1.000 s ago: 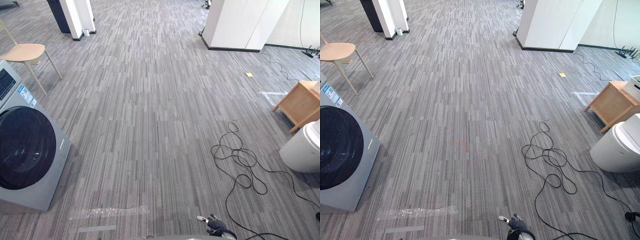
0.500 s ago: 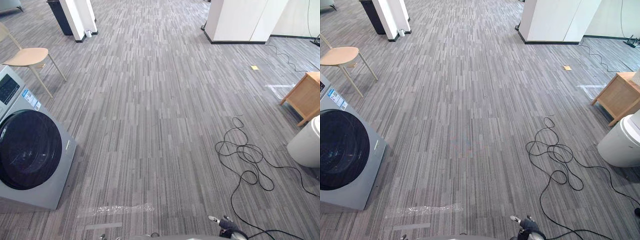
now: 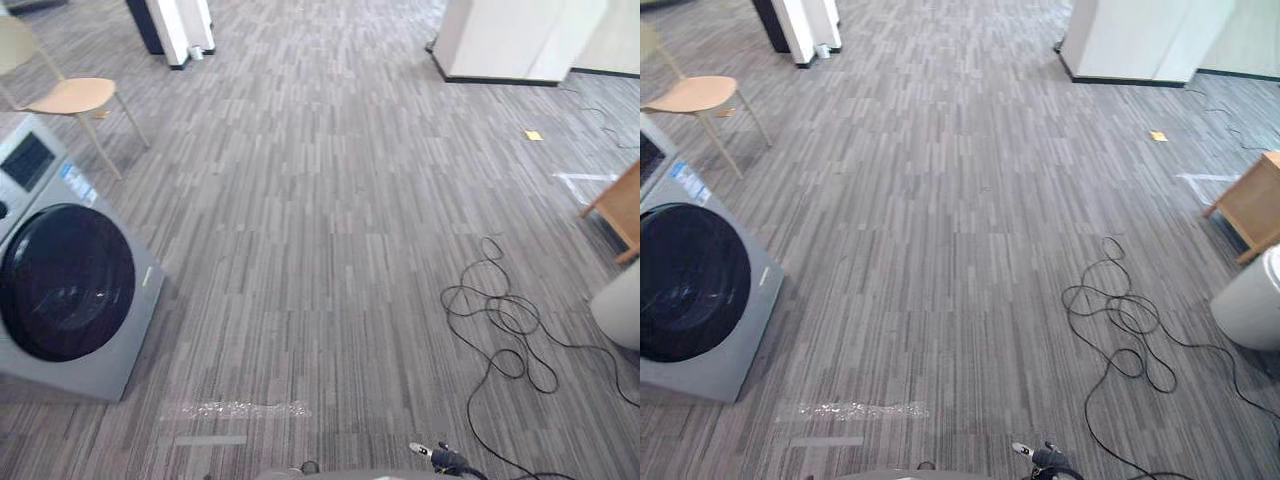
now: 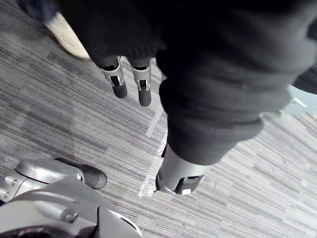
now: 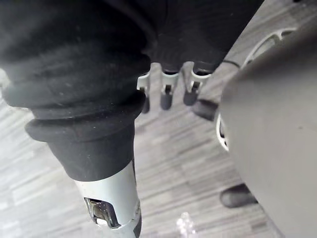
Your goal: Organize washtable
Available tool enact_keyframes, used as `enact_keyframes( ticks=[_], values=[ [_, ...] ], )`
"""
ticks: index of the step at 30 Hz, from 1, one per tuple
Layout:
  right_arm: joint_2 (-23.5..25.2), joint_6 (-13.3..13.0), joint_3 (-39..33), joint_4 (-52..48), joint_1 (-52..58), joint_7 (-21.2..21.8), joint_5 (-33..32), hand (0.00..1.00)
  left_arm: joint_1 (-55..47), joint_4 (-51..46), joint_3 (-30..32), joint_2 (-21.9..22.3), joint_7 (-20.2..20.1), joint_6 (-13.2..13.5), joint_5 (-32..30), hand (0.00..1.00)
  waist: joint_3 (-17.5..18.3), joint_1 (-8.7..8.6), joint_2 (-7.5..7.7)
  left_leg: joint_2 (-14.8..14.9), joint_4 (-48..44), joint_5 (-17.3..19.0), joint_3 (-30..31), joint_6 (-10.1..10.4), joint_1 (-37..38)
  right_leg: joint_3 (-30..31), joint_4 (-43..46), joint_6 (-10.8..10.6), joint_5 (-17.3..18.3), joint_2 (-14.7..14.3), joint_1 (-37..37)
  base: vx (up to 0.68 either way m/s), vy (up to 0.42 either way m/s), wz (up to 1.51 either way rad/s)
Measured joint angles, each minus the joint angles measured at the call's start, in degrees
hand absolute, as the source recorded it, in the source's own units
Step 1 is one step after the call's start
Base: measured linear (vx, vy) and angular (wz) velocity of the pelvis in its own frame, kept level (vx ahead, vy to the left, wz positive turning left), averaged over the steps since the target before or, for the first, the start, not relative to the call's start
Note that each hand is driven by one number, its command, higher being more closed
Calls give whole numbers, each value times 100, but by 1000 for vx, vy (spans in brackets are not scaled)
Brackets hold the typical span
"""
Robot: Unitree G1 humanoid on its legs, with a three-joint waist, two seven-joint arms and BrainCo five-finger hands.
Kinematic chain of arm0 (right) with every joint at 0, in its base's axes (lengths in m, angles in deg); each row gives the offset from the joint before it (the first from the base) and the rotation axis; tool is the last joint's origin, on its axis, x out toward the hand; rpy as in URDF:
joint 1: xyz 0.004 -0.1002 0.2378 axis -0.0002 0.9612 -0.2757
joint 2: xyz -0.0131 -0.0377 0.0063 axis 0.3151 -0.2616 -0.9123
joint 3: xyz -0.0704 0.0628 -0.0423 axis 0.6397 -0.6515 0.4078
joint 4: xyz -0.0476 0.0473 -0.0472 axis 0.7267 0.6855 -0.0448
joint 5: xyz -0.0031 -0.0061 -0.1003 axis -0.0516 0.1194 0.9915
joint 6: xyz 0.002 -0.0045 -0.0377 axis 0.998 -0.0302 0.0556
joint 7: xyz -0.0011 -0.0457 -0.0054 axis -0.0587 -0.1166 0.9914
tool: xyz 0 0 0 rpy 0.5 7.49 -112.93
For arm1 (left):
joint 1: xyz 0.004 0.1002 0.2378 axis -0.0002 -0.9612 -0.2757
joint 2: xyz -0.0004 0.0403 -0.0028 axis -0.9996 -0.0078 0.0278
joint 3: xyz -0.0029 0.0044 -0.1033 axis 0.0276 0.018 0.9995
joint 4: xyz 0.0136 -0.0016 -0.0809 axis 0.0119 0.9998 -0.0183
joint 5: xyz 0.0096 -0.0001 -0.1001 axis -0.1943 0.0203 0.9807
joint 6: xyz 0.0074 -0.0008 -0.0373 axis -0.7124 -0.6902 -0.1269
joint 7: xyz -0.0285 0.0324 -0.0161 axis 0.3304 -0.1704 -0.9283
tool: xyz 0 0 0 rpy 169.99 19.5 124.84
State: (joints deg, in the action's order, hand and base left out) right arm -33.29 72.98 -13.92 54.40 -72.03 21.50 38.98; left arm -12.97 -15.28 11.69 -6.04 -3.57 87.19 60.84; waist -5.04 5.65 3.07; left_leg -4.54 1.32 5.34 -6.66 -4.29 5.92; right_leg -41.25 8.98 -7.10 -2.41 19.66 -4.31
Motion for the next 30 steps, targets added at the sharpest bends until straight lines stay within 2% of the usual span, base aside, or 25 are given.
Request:
enact_keyframes(
  ticks=[1,2,3,4,6,7,8,11,14,15,16,17,18,19,20,21,22,24,25,27,28,29,30],
  values=[
    [-23,-19,5,-68,24,-8,-7,0,5,41,-108,-21,1,0,-2,0,-17,23,-30,-6,-260,156,70,-25,13,56,965,162,172,350,215,138,122,29],
    [-53,-61,46,-114,5,-19,-54,0,2,47,-202,-79,3,-10,-20,0,-56,54,-79,-12,-478,298,126,-110,100,214,1955,543,283,698,513,162,94,15],
    [-35,-74,126,-151,-6,-17,-97,0,1,46,-238,-123,9,-21,-45,0,-105,71,-82,-7,-547,351,120,-168,190,399,2360,640,440,794,683,183,43,-1],
    [8,-108,237,-160,-49,-9,-171,0,10,54,-327,-213,15,-65,-45,0,-143,81,20,47,-581,407,126,-172,302,629,2727,404,745,799,904,161,-10,-1],
    [35,-151,431,-266,-77,0,-325,0,90,75,-373,-286,4,-122,-56,0,-195,119,78,218,-612,482,145,-96,348,592,2433,253,936,545,1254,105,-13,1],
    [35,-179,447,-273,-110,-4,-340,0,120,105,-389,-286,6,-129,-71,0,-218,126,58,303,-657,551,144,-27,320,510,2092,217,887,448,1402,88,33,-3],
    [34,-195,449,-271,-175,-11,-395,0,131,106,-395,-282,5,-134,-112,0,-241,124,39,386,-739,683,144,57,283,445,1522,98,691,343,1581,135,44,-5],
    [33,-197,446,-260,-265,-22,-440,0,186,109,-374,-288,-2,-150,-227,0,-333,132,51,450,-839,957,163,226,404,161,554,153,157,281,1752,210,-20,-4],
    [15,-238,420,-270,-264,-19,-440,0,230,112,-352,-297,-8,-193,-451,0,-338,113,59,490,-1013,1368,212,354,573,96,749,310,80,313,1864,267,-82,11],
    [10,-238,383,-275,-267,-5,-439,0,245,110,-326,-272,-8,-212,-480,0,-334,88,22,632,-1256,1658,230,464,572,86,1126,513,212,244,1875,441,-173,21],
    [-3,-230,347,-279,-237,7,-434,0,238,114,-230,-206,-7,-249,-476,0,-288,55,-88,876,-1498,1876,218,576,541,31,1301,630,305,8,1834,615,-220,15],
    [-53,-213,348,-264,-260,11,-432,0,257,196,-62,-54,1,-285,-467,0,-232,50,-335,1298,-2228,2082,132,818,300,9,1317,712,416,-429,1750,706,-231,-6],
    [-80,-147,413,-189,-386,9,-420,0,361,115,127,-10,-6,-320,-431,0,-215,50,-290,1557,-3573,1756,-17,1022,-377,-31,1254,825,551,-627,1732,762,-271,-21],
    [-106,-104,459,-185,-386,11,-411,0,416,53,186,42,20,-330,-426,0,-248,45,-339,1717,-4606,1083,-79,936,-887,-7,951,819,571,-806,1553,630,-253,-28],
    [-117,-90,485,-171,-385,10,-406,0,465,29,187,66,17,-322,-427,0,-324,75,-385,1844,-5173,996,-130,883,-1146,38,729,788,550,-914,1331,584,-269,-38],
    [-187,-27,470,-72,-439,-7,-365,0,529,-64,144,85,21,-314,-426,0,-464,122,-378,1983,-5838,1142,-281,808,-1410,168,414,750,557,-1030,904,532,-188,-40],
    [-214,13,472,-17,-428,-7,-346,0,583,-141,101,85,36,-301,-424,0,-507,127,-376,1972,-5990,1232,-373,768,-1601,234,167,739,556,-1061,582,627,-163,-42],
    [-203,27,591,6,-435,-6,-299,0,593,-451,0,78,80,-222,-426,0,-566,145,-284,1924,-5662,1279,-619,759,-1986,346,-257,646,515,-1060,31,523,-52,-36],
    [-186,30,669,3,-526,-5,-297,0,530,-628,-95,56,105,-142,-436,0,-581,160,-263,1897,-5138,1278,-677,757,-2314,393,-377,635,508,-1051,-160,493,66,-56],
    [-92,13,683,-41,-706,-5,-296,0,470,-838,-148,7,114,-115,-443,0,-647,170,-159,1643,-3722,1159,-566,820,-2628,507,-447,374,550,-901,-365,461,173,-65],
    [-28,-17,767,-77,-786,-6,-293,0,456,-877,-147,-12,120,-111,-441,0,-697,197,-64,1411,-2540,380,-259,799,-2621,529,-510,-41,742,-753,-524,458,264,-63],
    [83,-42,957,-112,-805,-15,-265,0,518,-886,-153,-99,127,-124,-451,0,-745,268,144,1124,-2234,-306,-220,524,-2424,599,-698,-327,734,-625,-727,470,256,-35],
    [163,-53,1100,-117,-808,-16,-243,0,585,-909,-156,-195,143,-120,-482,0,-729,248,272,1057,-2171,-355,-307,490,-2409,547,-761,-276,716,-580,-754,499,170,-4]
  ],
)
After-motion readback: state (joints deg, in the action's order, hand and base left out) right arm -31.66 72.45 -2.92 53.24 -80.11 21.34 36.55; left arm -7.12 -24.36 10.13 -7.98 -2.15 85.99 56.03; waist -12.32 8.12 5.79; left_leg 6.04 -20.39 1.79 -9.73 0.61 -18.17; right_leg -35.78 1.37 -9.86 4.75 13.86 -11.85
